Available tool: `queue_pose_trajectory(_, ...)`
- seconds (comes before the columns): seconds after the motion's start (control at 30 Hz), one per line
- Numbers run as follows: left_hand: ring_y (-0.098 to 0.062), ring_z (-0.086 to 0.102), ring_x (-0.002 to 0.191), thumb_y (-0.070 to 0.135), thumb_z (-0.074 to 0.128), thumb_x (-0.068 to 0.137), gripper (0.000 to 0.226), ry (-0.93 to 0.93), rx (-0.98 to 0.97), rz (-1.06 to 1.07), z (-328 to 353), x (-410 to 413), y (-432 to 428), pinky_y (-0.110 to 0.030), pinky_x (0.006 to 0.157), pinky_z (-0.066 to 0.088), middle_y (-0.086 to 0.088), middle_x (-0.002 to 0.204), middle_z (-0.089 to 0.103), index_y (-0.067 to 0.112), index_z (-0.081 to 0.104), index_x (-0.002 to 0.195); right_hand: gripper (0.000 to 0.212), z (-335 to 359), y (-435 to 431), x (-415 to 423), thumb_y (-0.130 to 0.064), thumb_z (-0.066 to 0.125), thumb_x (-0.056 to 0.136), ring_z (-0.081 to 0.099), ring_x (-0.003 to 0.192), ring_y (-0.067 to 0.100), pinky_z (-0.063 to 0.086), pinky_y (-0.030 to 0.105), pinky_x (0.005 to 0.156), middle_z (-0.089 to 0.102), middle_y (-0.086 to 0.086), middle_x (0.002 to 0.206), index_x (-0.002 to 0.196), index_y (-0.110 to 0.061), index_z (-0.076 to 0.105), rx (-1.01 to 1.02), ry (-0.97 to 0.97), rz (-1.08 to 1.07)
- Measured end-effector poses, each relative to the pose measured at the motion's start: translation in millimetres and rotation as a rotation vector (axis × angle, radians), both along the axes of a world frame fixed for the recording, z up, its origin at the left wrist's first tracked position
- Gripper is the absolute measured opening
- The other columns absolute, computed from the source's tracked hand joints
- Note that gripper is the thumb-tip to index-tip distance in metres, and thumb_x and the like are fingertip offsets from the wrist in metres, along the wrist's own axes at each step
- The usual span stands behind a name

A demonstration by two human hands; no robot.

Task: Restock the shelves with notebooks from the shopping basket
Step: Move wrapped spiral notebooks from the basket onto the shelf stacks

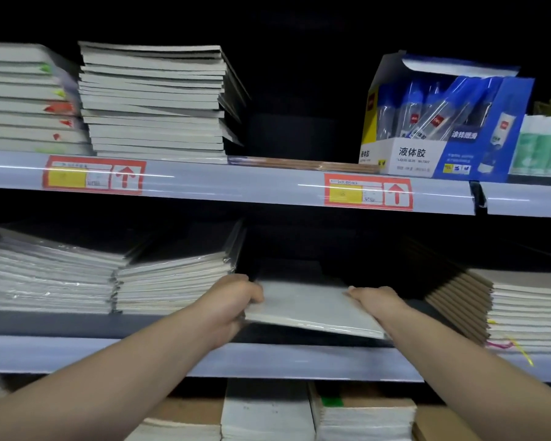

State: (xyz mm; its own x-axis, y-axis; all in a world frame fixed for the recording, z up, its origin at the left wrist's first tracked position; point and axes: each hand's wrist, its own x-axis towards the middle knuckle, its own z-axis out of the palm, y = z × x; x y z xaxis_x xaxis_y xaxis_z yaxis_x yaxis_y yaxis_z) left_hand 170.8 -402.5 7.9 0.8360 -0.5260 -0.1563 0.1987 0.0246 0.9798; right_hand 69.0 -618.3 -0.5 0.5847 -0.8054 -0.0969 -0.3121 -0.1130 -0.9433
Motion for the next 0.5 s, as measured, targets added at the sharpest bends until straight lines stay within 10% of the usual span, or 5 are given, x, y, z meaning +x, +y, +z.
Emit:
queue_pose_trajectory(0.17, -0.029, 0.039, 0.136, -0.013, 0.047, 0.084, 0.064, -0.075, -0.027, -0.023, -14, 9, -2, -0.039, 0.116, 0.026, -0.015, 0.144, 0.043, 0.006, 0.037, 0.145, 0.033, -3, 2, 9, -0.028, 0.065, 0.091, 0.063, 0.092, 0.035, 0.051, 0.038, 0.083, 0.066, 0.019, 0.099, 0.105, 0.001, 0.061, 0.009, -0.011, -0.016)
queue_pose_trajectory(0.4, -0.017, 0.058, 0.093, 0.025, 0.065, 0.089, 0.066, -0.435, 0.348, -0.160, -11, 2, 1, -0.024, 0.064, 0.051, -0.003, 0.146, 0.039, 0.028, 0.034, 0.148, 0.017, -11, 3, 11, -0.015, 0.062, 0.087, 0.064, 0.081, 0.037, 0.049, 0.038, 0.069, 0.061, 0.020, 0.084, 0.089, 0.001, 0.062, 0.051, -0.051, 0.049)
queue_pose_trajectory(0.5, -0.011, 0.040, 0.131, 0.035, 0.072, 0.084, 0.073, -0.727, 0.459, -0.272, -9, -2, -1, -0.021, 0.091, 0.043, 0.012, 0.158, 0.010, 0.034, 0.034, 0.147, 0.009, -10, 5, 8, -0.012, 0.059, 0.086, 0.052, 0.072, 0.030, 0.042, 0.038, 0.066, 0.051, 0.016, 0.077, 0.077, -0.008, 0.057, 0.034, -0.048, 0.090)
